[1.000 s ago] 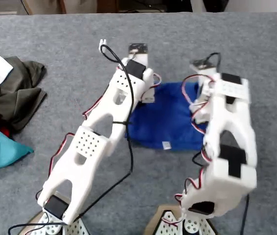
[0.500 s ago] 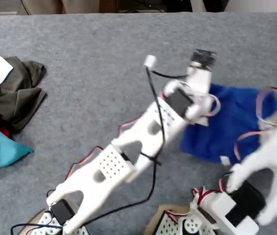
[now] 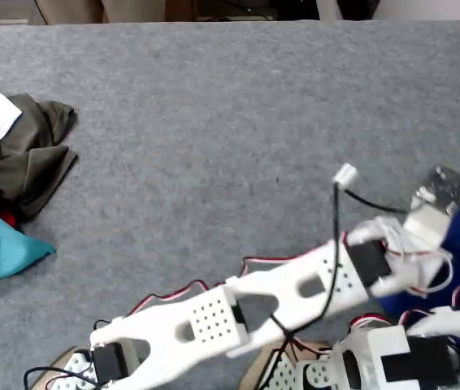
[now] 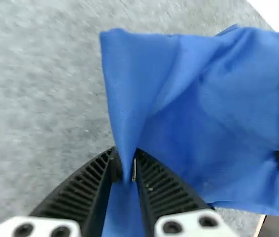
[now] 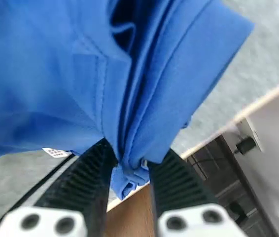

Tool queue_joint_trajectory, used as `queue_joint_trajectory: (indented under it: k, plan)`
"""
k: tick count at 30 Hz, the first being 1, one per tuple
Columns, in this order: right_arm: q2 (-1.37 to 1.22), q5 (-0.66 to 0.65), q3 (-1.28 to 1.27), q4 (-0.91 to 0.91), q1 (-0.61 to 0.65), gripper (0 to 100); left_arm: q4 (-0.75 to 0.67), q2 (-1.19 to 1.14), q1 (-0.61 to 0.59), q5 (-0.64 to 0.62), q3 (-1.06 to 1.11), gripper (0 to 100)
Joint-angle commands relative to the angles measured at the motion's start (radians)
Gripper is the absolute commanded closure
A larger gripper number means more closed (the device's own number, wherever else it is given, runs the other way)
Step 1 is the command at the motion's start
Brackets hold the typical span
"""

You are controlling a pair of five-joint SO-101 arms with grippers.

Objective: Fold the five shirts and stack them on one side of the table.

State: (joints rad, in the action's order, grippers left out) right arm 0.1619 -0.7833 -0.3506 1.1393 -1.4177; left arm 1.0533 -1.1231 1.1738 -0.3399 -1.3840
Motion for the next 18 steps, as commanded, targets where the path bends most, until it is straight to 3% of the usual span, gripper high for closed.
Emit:
queue_joint_trajectory:
  k: [1, 8, 11, 14, 18]
  plan:
    - [0.058, -0.009, -0.027, -0.104, -0.070, 99.5, -0.087, 0.025, 0.011, 0.000, 0.044, 98]
    - [0.058, -0.009, -0.117, -0.210, -0.077, 99.4, -0.104, 0.022, 0.003, 0.005, 0.055, 98]
    - [0.058, -0.008, -0.119, -0.216, -0.076, 98.2, -0.063, 0.022, 0.005, 0.002, 0.051, 91]
    - [0.058, 0.000, -0.119, -0.212, -0.076, 87.9, -0.014, 0.028, 0.005, -0.002, 0.049, 83]
    - [0.061, -0.049, -0.119, -0.212, -0.073, 70.2, 0.009, 0.028, 0.003, -0.002, 0.048, 82]
